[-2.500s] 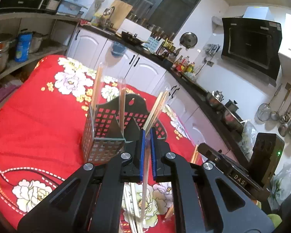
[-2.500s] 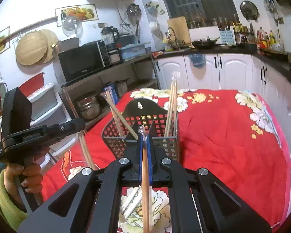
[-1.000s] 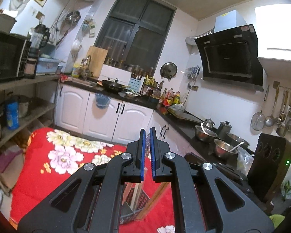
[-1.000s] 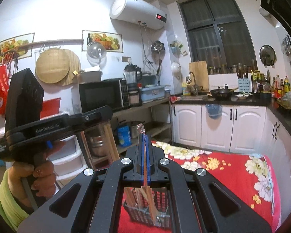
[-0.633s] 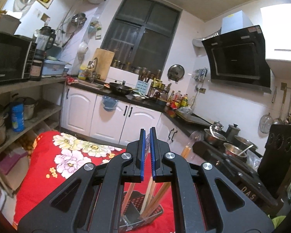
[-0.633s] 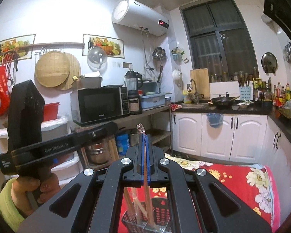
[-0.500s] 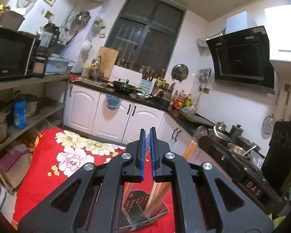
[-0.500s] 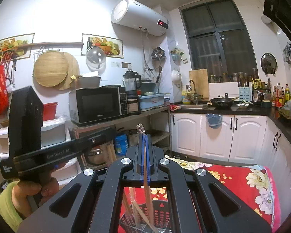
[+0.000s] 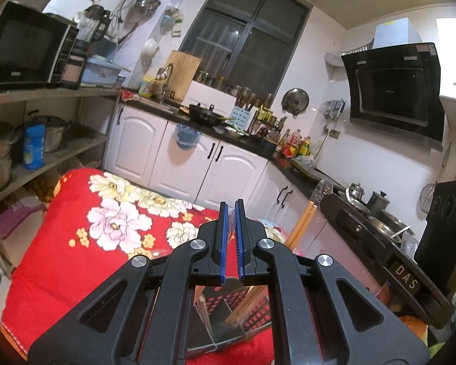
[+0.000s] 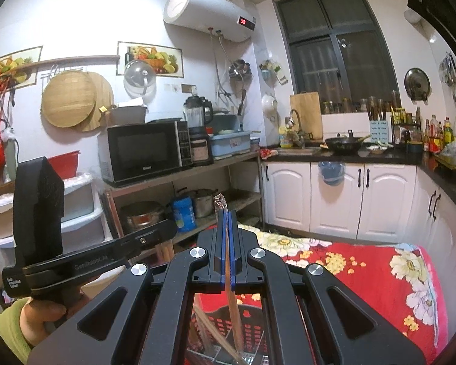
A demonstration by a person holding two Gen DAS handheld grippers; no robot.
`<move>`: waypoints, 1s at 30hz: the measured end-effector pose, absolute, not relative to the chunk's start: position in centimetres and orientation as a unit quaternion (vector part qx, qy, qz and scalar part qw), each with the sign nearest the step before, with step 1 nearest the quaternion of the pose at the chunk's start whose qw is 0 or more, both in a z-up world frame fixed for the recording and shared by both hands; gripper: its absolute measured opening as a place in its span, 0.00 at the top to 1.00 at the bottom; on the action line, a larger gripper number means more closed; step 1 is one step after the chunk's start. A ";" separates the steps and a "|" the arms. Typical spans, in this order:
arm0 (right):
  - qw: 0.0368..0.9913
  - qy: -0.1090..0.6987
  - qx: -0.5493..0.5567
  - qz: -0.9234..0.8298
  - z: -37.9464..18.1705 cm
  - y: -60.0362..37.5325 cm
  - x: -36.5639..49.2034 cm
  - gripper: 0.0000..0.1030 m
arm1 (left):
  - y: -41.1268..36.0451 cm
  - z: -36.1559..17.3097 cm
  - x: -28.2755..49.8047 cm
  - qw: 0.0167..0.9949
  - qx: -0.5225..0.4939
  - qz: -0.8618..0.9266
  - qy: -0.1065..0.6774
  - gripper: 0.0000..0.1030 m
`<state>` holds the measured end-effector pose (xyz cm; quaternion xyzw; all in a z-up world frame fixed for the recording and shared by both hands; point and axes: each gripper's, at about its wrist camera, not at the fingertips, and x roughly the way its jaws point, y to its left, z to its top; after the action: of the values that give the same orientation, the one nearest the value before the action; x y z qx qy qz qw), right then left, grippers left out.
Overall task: Organize utensils
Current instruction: 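Lower both held chopsticks down into the caddy compartments, then open the left tool to release its chopstick while the right tool releases its own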
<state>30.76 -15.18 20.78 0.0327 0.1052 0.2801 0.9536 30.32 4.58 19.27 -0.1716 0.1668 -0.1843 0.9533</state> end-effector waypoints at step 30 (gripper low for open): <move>0.948 0.200 0.057 0.241 12.8 -17.2 33.8 0.98 | 4.2 13.4 31.4 0.944 -0.176 -0.164 0.225 0.97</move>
<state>33.81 -17.21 12.83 0.0573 0.1999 0.2408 0.9480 31.37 4.21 13.37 -0.1758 0.2248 -0.1640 0.9443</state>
